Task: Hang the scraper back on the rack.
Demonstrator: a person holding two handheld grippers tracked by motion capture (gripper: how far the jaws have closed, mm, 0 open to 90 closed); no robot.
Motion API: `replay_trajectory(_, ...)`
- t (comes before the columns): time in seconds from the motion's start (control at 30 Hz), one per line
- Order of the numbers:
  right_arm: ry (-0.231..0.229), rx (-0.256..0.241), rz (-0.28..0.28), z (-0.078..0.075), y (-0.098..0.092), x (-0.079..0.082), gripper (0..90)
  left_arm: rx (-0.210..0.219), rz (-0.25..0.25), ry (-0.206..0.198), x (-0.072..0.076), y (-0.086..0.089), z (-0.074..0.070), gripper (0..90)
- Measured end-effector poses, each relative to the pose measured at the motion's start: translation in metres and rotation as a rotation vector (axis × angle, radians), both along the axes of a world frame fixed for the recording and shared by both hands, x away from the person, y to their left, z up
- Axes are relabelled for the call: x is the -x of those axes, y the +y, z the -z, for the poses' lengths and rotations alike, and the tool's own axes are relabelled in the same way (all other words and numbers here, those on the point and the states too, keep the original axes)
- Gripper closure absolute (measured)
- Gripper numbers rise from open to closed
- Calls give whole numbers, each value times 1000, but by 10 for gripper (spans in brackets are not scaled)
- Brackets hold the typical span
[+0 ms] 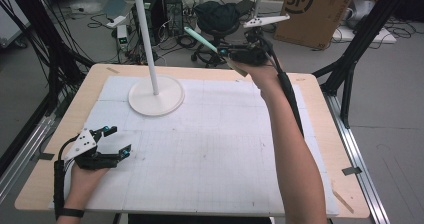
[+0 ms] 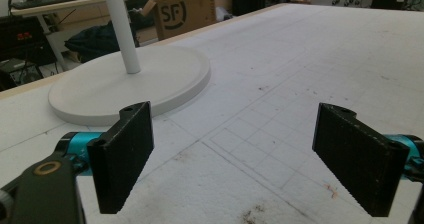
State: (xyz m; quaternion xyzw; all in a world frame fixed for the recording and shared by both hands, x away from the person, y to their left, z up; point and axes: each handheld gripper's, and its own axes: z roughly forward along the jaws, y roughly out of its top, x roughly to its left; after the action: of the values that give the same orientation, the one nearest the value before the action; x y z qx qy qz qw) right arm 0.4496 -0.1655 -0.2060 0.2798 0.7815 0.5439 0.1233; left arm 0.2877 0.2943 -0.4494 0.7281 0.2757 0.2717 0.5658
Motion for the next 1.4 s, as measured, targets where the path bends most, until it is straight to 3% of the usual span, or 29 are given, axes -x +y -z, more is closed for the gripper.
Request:
replay_trajectory(0.23,-28,-46,-7,-28,15,-8,813,2,1,1,0,0,0,171)
replay_trajectory(0.63,-87,-74,-36,-64,45,-6,813,3,6,0,0,0,0,170)
replay_trajectory(1.0,-101,-68,-41,-76,59,-7,813,4,7,0,0,0,0,171)
replay_trajectory(1.4,-95,-73,-31,-74,63,-12,812,2,7,-3,0,0,0,170)
